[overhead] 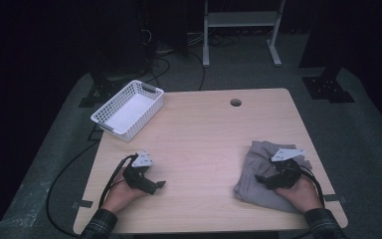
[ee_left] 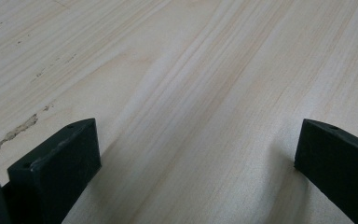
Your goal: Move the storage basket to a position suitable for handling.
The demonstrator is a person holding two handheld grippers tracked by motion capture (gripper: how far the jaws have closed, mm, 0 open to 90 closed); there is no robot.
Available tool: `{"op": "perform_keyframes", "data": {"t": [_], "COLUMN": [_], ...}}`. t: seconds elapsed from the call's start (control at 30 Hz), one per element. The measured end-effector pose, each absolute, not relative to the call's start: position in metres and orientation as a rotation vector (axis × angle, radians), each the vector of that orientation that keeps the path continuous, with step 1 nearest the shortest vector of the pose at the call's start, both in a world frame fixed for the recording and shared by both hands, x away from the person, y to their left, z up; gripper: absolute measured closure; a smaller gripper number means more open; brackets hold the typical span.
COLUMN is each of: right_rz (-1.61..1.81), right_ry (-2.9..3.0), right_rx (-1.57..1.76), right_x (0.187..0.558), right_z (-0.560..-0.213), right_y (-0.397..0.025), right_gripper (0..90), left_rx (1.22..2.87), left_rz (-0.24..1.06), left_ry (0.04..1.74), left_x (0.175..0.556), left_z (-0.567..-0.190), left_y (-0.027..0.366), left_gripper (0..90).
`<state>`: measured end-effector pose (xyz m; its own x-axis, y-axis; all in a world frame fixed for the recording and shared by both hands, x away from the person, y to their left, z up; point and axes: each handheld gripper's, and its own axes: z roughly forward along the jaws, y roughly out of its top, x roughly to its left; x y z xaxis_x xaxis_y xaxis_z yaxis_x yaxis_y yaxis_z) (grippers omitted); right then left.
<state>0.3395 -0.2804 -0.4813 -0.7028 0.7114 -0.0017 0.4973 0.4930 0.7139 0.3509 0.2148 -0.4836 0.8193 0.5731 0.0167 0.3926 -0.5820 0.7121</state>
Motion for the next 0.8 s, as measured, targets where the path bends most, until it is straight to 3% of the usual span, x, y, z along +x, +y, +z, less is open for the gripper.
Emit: {"op": "perform_keyframes", "data": {"t": [0.2,0.8], "right_rz": [1.031,1.040], "right_ry": [2.429,2.435], "right_rx": [1.027,1.025], "right_x": [0.329,0.330], "right_z": [-0.482,-0.482], "right_y": [-0.299,-0.300], "right_gripper": [9.2,9.2], "left_rx": [2.260,2.253], "left_rz": [0.323,0.333], "left_ry": [0.723,0.759], "left_x": [0.351,0.361], "left_z": [-0.483,-0.452], "left_y": [0.214,0.209], "left_gripper": [0.0,0.0]}}
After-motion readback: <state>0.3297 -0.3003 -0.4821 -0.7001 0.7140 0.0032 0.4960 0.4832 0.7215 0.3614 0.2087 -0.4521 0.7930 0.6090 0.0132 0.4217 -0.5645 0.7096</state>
